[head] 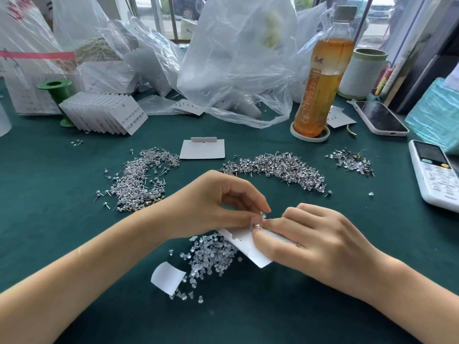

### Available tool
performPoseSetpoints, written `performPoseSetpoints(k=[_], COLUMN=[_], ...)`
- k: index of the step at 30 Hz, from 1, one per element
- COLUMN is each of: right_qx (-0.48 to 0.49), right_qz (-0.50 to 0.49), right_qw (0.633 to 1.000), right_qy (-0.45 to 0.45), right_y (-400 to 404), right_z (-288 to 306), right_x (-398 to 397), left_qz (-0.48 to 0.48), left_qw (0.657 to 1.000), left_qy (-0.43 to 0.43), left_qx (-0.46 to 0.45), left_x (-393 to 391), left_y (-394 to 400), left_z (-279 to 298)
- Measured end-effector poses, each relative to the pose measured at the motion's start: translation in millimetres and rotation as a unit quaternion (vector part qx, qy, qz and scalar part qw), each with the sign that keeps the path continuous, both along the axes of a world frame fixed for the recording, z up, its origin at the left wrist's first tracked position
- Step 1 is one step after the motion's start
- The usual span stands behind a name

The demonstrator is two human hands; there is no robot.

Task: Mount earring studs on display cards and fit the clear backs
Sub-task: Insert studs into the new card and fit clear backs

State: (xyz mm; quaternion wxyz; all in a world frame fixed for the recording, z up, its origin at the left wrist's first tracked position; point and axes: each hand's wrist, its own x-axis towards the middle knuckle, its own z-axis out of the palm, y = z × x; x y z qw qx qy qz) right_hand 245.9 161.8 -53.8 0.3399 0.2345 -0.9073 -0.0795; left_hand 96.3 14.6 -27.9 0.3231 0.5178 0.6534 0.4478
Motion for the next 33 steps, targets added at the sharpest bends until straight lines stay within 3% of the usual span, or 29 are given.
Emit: performPoseSetpoints(k=[33], right_qx=[-0.011], right_qz=[-0.001], right_qw=[1.000], right_qy=[-0.002], right_y=[-2.0], right_z=[-0.9], right_x=[1.5], left_qz=[-0.070], left_qw=[0.997], left_qy=[0.010], left_qx=[-0.018], left_x=[-3.0], left_y=[2.6], left_z=[0.2])
